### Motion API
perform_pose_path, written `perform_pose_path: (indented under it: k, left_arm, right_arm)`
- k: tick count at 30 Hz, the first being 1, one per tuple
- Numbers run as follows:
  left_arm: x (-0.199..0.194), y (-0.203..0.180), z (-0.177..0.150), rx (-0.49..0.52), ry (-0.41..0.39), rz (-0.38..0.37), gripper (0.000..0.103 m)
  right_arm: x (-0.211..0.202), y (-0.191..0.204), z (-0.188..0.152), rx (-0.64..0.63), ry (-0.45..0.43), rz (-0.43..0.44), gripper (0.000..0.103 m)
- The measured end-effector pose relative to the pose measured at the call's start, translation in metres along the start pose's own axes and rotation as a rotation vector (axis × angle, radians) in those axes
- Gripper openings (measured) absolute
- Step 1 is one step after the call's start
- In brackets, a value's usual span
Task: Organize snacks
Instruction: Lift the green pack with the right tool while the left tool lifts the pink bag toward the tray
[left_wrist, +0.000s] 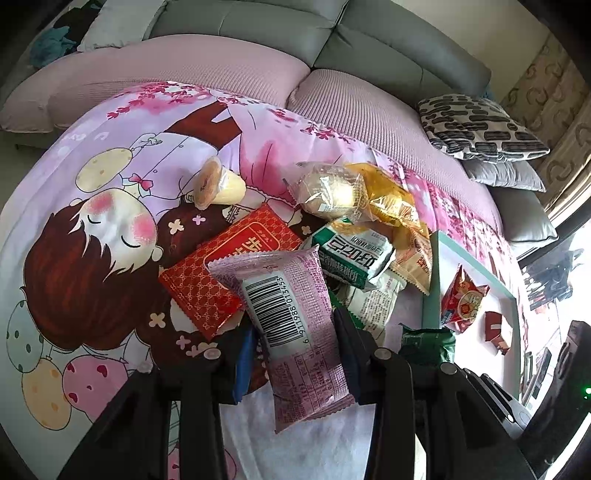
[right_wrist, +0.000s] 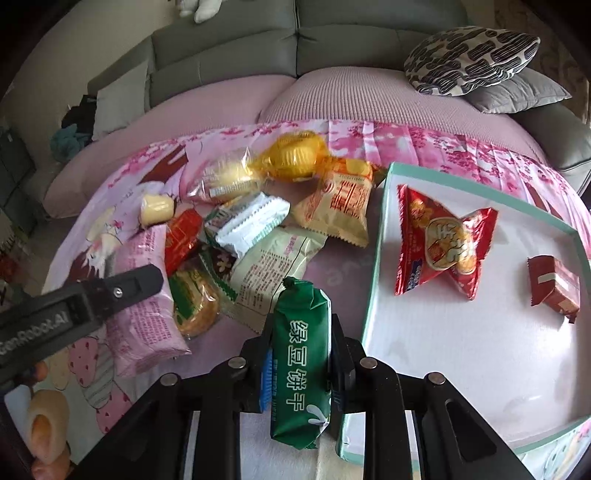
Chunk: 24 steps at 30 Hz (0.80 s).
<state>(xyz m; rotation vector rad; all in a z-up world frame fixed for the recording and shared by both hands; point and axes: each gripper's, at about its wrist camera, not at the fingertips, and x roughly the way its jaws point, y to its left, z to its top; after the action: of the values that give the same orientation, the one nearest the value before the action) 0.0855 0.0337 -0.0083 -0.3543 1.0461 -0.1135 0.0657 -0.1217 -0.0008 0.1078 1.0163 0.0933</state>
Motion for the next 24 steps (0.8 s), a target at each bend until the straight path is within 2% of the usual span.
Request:
perform_pose_path:
  k: [6, 13, 19, 24]
  left_arm:
    - [-0.006, -0.009, 0.000, 0.008, -0.022, -0.029, 0.042]
    - [-0.011, -0.037, -0.003, 0.061, -0.048, -0.065, 0.042]
    - [-0.015, -0.081, -0.010, 0.159, -0.063, -0.130, 0.042]
    - [-0.012, -0.124, -0.025, 0.259, -0.041, -0.201, 0.042]
  right_arm:
    - [-0.021, -0.007, 0.005, 0.030, -0.054, 0.022, 0.026]
    - [-0.041, -0.035, 0.007, 0.096, -0.101, 0.002, 0.026]
    - [-0.057, -0.077, 0.005, 0.184, -0.128, -0.063, 0.026]
    - [-0.073, -0.126, -0.004, 0.294, -0.150, -0.158, 0.026]
